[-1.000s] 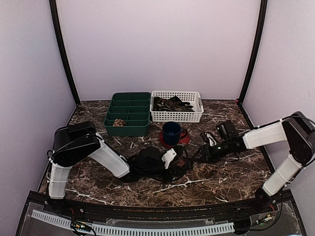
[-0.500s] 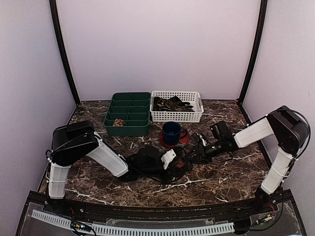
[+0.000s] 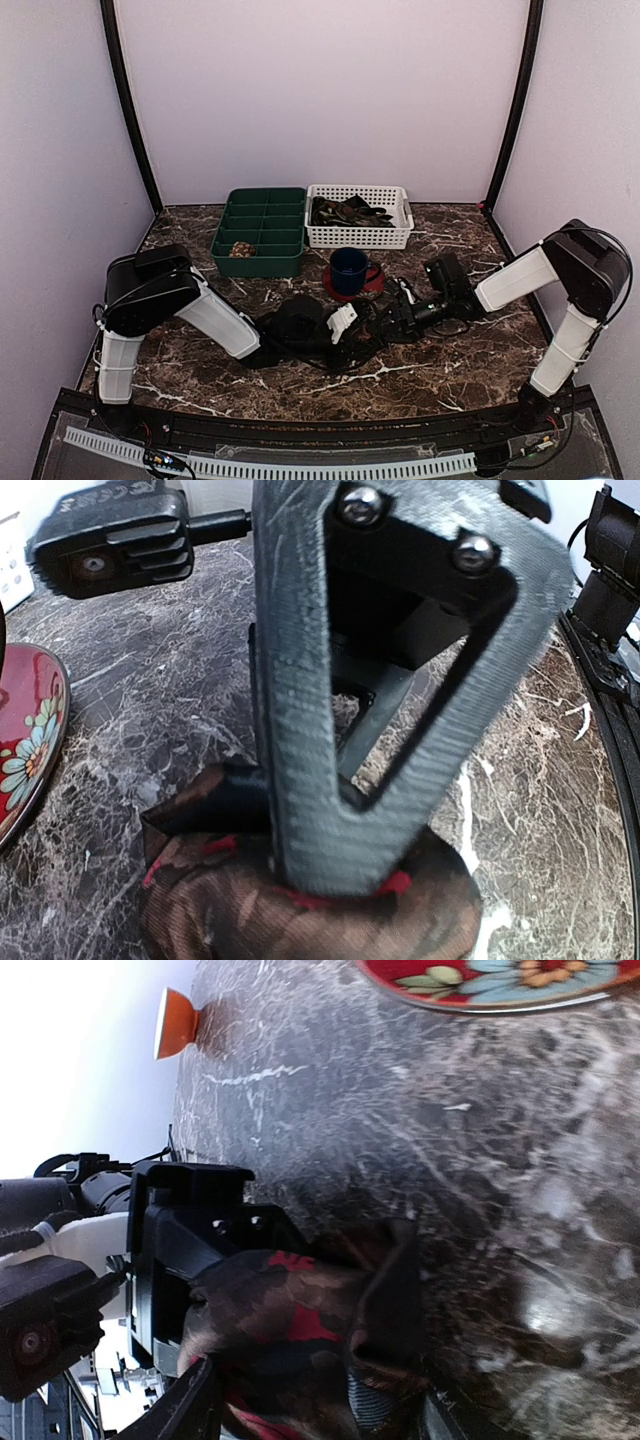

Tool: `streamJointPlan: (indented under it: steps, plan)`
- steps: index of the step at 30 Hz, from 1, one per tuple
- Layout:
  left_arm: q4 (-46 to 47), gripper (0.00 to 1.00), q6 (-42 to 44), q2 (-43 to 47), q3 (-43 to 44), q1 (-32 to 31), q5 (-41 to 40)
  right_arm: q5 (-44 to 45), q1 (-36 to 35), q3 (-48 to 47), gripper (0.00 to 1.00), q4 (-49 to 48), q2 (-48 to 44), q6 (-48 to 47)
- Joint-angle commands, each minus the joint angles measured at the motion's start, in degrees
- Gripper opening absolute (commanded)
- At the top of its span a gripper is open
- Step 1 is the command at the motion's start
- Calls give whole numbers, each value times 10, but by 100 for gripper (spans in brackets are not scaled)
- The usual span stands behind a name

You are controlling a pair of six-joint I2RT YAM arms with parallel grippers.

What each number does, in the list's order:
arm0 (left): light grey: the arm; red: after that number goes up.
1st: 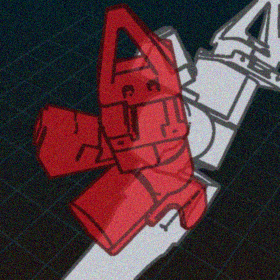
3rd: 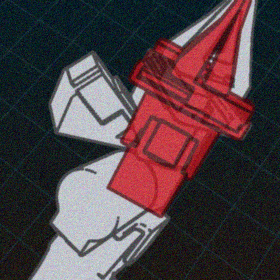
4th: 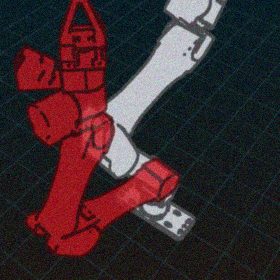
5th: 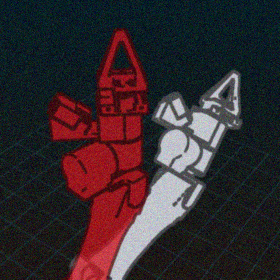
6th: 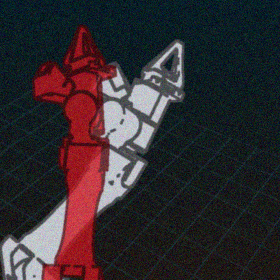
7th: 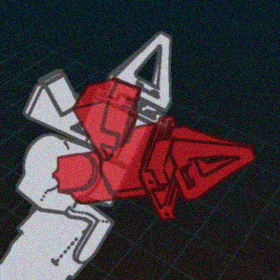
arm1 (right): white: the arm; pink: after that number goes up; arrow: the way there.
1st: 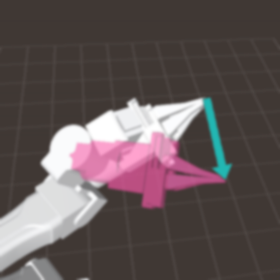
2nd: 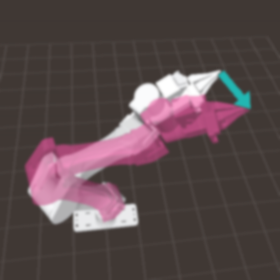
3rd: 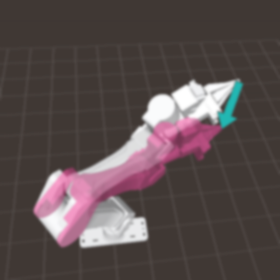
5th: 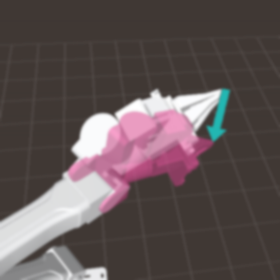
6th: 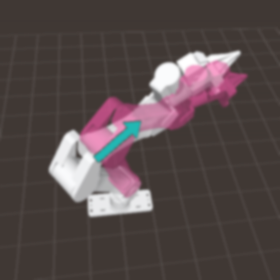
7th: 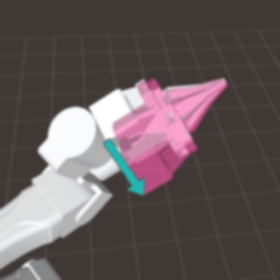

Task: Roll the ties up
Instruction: Roll the tie at the center of the board.

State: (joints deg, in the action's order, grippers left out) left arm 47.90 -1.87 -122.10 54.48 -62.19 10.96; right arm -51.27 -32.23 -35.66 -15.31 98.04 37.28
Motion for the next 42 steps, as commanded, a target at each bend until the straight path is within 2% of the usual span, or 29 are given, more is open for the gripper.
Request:
streamJointPlan:
  steps: [1, 22, 33, 35, 37, 39, 42]
  plan:
    - [-115, 15, 6, -11, -26, 2, 1, -20, -23, -14, 62, -21, -4, 7]
    - [-119, 16, 13, -18, -21, 1, 12, -10, -56, -63, 69, 56, -29, -24]
    - [-122, 16, 13, -19, -21, 1, 14, 91, -99, -132, 67, 208, -24, -112]
    - [-122, 16, 14, -20, -20, 1, 16, 96, -99, -145, 70, 226, -22, -122]
    - [-121, 16, 13, -20, -20, 2, 16, 84, -100, -148, 85, 220, -28, -118]
    - [-121, 16, 13, -20, -21, 1, 16, 74, -101, -149, 87, 211, -34, -111]
    - [-120, 16, 13, -20, -22, 1, 16, 76, -103, -149, 83, 212, -35, -111]
